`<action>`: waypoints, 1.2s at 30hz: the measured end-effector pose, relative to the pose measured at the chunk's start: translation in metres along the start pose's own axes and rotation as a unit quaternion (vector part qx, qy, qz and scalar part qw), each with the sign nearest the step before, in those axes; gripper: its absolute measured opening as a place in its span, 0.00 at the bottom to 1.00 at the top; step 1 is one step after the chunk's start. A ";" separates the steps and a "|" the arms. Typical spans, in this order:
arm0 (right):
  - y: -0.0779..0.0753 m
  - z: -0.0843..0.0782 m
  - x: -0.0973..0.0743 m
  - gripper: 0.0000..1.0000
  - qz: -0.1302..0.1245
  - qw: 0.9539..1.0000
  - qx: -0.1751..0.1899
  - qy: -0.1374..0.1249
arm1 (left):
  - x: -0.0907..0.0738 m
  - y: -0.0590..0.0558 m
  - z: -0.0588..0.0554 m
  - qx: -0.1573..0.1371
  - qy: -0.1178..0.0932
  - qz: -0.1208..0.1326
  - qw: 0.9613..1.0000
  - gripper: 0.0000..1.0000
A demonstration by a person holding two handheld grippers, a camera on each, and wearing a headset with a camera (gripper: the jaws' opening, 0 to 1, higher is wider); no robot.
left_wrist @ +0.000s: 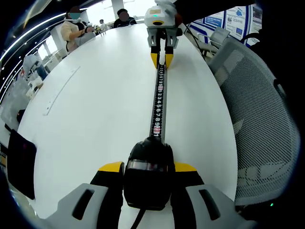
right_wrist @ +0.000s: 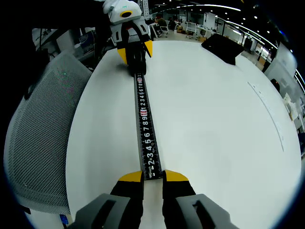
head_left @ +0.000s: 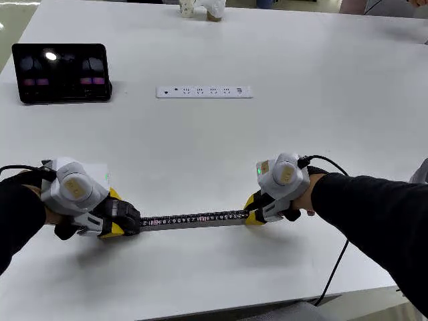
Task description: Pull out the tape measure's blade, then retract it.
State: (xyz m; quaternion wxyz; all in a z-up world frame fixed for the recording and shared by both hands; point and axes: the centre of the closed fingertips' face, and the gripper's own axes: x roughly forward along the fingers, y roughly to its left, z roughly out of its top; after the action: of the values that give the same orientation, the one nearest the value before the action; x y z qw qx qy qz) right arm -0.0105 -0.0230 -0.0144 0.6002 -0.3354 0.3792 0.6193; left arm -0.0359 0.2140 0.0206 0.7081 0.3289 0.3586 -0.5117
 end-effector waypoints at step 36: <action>-0.003 0.017 -0.023 0.23 -0.068 0.996 -0.047 -0.015 | -0.033 0.016 -0.003 -0.102 0.003 0.035 0.994 0.46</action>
State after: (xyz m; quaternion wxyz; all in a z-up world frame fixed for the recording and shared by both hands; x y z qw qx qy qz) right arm -0.0052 -0.0193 0.0139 0.6304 -0.3791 0.3171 0.5987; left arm -0.0286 0.2367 0.0482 0.7543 0.2686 0.3991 -0.4468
